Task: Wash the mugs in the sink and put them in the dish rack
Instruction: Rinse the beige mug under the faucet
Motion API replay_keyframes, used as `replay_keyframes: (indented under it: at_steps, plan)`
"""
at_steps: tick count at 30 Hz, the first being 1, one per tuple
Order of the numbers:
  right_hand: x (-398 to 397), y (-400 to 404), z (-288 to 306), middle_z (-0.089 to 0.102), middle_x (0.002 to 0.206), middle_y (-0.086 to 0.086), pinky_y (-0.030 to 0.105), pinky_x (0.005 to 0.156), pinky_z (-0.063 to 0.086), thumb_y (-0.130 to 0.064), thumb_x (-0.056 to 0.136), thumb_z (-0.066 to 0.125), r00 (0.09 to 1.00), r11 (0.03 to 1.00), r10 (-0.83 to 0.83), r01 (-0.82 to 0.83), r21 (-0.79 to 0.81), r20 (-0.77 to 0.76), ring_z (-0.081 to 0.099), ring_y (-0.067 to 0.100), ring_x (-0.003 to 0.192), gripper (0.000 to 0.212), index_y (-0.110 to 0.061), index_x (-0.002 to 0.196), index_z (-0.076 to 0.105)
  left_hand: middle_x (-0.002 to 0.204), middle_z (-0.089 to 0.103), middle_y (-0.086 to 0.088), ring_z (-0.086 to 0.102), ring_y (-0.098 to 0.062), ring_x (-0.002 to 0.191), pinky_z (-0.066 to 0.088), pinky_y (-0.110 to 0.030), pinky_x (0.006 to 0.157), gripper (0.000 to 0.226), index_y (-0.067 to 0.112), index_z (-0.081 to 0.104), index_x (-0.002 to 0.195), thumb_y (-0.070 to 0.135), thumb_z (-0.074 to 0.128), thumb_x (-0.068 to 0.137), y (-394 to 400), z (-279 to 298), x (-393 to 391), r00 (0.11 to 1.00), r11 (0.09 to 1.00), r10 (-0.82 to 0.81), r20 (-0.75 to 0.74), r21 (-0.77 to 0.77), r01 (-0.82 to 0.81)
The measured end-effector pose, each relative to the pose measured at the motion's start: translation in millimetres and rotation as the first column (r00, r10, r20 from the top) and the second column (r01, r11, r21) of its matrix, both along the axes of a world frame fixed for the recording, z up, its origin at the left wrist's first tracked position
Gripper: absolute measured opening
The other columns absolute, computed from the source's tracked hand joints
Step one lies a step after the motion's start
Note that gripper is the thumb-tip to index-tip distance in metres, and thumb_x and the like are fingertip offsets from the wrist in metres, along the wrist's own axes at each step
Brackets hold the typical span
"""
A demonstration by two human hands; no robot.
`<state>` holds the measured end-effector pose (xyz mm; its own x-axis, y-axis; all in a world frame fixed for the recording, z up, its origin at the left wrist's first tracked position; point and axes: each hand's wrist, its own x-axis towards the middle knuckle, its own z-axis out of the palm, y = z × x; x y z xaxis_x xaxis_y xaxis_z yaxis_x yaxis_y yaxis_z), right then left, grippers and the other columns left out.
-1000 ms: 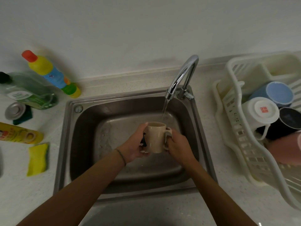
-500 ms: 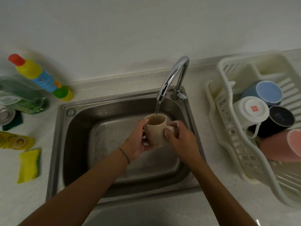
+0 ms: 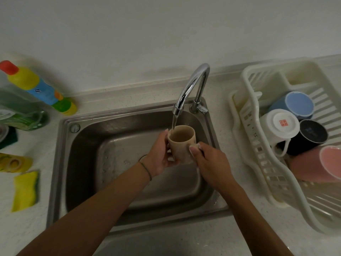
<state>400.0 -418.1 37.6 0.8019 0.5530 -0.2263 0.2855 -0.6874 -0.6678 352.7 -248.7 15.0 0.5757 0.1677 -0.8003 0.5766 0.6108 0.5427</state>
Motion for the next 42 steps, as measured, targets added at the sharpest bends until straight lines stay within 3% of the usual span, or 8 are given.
replay_keyframes:
  at_steps: [9,19,24,27,30,34,38,42]
  plan:
    - [3.9,-2.6,0.9,0.052,0.063,-0.007,0.024,0.060,0.044,-0.053,0.101,0.037,0.998,0.999,-0.042,0.042,0.004,0.053,0.050,0.005,0.057,0.036,-0.031,0.074,0.047,0.113,0.063,-0.010,0.060,-0.025,0.100,0.058,-0.044,0.076,0.037,0.021,0.067,0.102,0.049,0.043,0.099,-1.0,5.8,20.0,0.998,0.999,0.008,0.061,-0.050,-0.005]
    - [10.2,-1.3,0.8,0.056,0.069,-0.005,0.027,0.064,0.047,-0.050,0.100,0.040,0.995,0.994,-0.097,0.096,0.042,0.013,0.054,0.009,0.063,0.035,-0.026,0.079,0.053,0.129,0.061,-0.017,0.056,-0.035,0.124,0.061,-0.055,0.084,0.045,0.015,0.067,0.123,0.049,0.048,0.100,10.5,12.6,32.0,0.983,0.996,0.009,0.185,-0.089,0.008]
    - [12.9,6.0,0.7,0.053,0.071,-0.007,0.021,0.060,0.040,-0.042,0.103,0.045,0.995,0.993,-0.095,0.095,0.063,-0.007,0.049,0.004,0.063,0.029,-0.030,0.077,0.048,0.120,0.065,-0.015,0.064,-0.030,0.111,0.061,-0.057,0.084,0.030,0.011,0.065,0.118,0.031,0.048,0.104,20.0,20.3,35.4,0.971,0.999,-0.004,0.240,-0.036,0.013]
    - [16.3,10.7,-0.3,0.055,0.075,-0.006,0.024,0.064,0.043,-0.042,0.103,0.045,0.995,0.993,-0.099,0.099,0.066,-0.015,0.051,0.006,0.067,0.026,-0.027,0.082,0.052,0.138,0.059,-0.024,0.060,-0.038,0.124,0.061,-0.053,0.081,0.045,0.001,0.057,0.136,0.031,0.049,0.103,24.8,18.8,37.7,0.963,1.000,-0.014,0.269,-0.004,0.016]
    - [19.1,14.2,-1.3,0.056,0.075,-0.006,0.025,0.064,0.043,-0.041,0.103,0.046,0.994,0.991,-0.109,0.109,0.078,-0.013,0.052,0.007,0.068,0.026,-0.024,0.085,0.055,0.138,0.058,-0.027,0.060,-0.039,0.125,0.060,-0.052,0.083,0.055,-0.006,0.052,0.139,0.035,0.050,0.103,28.1,19.9,40.8,0.957,0.999,-0.034,0.290,0.030,0.027]
    - [21.8,19.2,1.0,0.056,0.077,-0.004,0.027,0.065,0.043,-0.038,0.103,0.046,0.994,0.989,-0.114,0.113,0.100,-0.004,0.053,0.010,0.069,0.024,-0.022,0.087,0.056,0.135,0.061,-0.026,0.058,-0.042,0.127,0.061,-0.054,0.082,0.043,0.005,0.061,0.129,0.036,0.056,0.099,30.7,26.2,45.4,0.942,0.998,-0.031,0.333,0.059,0.012]
    - [25.2,25.0,2.7,0.057,0.079,-0.002,0.027,0.064,0.043,-0.035,0.104,0.047,0.992,0.984,-0.125,0.126,0.127,-0.015,0.054,0.012,0.071,0.022,-0.020,0.090,0.057,0.134,0.063,-0.024,0.062,-0.043,0.123,0.059,-0.059,0.082,0.058,0.007,0.064,0.130,0.042,0.067,0.083,33.6,31.5,50.4,0.937,0.997,0.002,0.349,0.072,-0.029]
    - [28.3,31.6,0.7,0.057,0.081,-0.002,0.027,0.066,0.043,-0.033,0.104,0.047,0.991,0.980,-0.134,0.134,0.147,-0.012,0.054,0.011,0.073,0.022,-0.018,0.092,0.059,0.134,0.063,-0.021,0.060,-0.045,0.125,0.058,-0.064,0.083,0.026,0.016,0.070,0.118,0.030,0.062,0.097,40.7,28.3,50.9,0.923,0.990,0.023,0.385,0.120,-0.075]
